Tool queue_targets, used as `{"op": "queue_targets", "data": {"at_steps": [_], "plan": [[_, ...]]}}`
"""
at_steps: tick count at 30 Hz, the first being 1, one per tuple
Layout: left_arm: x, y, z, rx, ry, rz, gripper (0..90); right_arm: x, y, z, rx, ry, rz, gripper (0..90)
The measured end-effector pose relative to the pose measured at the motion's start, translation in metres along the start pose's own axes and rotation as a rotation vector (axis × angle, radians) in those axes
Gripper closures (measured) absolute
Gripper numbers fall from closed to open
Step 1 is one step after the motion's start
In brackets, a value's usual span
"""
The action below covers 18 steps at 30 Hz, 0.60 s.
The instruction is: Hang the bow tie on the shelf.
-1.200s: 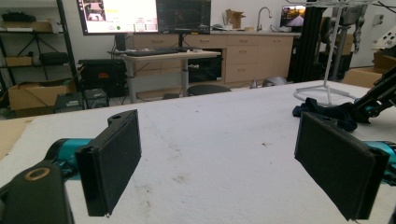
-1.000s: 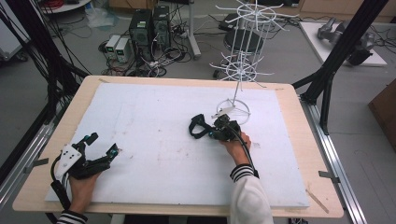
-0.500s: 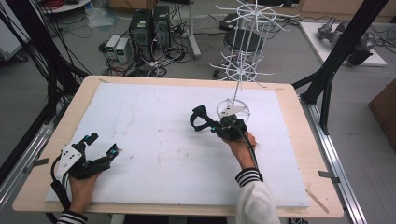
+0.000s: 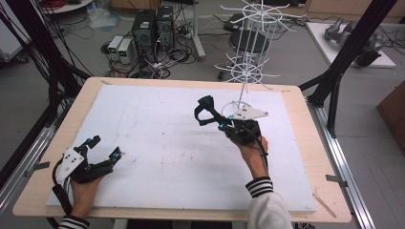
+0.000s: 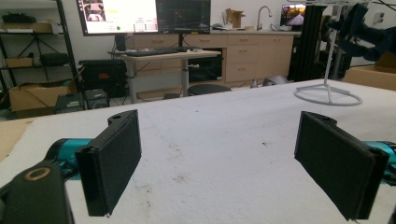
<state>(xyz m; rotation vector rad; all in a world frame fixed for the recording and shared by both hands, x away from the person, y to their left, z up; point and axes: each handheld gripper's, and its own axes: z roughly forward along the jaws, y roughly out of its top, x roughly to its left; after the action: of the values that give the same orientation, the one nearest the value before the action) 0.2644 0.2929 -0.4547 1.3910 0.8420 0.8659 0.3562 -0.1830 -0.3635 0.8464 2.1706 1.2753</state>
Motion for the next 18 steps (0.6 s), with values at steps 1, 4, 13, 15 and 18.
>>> {"op": "queue_targets", "data": {"at_steps": [1, 4, 13, 15, 18], "plan": [[0.000, 0.000, 0.000, 0.000, 0.000, 0.000, 15.0, 0.000, 0.000, -0.002, -0.010, -0.004, -0.005, 77.4], [0.000, 0.000, 0.000, -0.002, 0.000, -0.001, 15.0, -0.001, 0.001, -0.006, -0.028, 0.000, 0.011, 77.1], [0.000, 0.000, 0.000, -0.001, 0.001, 0.000, 15.0, 0.001, 0.006, -0.029, -0.137, -0.019, 0.018, 77.0], [0.000, 0.000, 0.000, -0.002, 0.001, 0.000, 15.0, 0.001, 0.008, -0.033, -0.154, -0.023, 0.019, 77.0], [0.000, 0.000, 0.000, 0.000, 0.001, 0.000, 15.0, 0.001, 0.010, -0.039, -0.175, -0.027, 0.017, 76.4]]}}
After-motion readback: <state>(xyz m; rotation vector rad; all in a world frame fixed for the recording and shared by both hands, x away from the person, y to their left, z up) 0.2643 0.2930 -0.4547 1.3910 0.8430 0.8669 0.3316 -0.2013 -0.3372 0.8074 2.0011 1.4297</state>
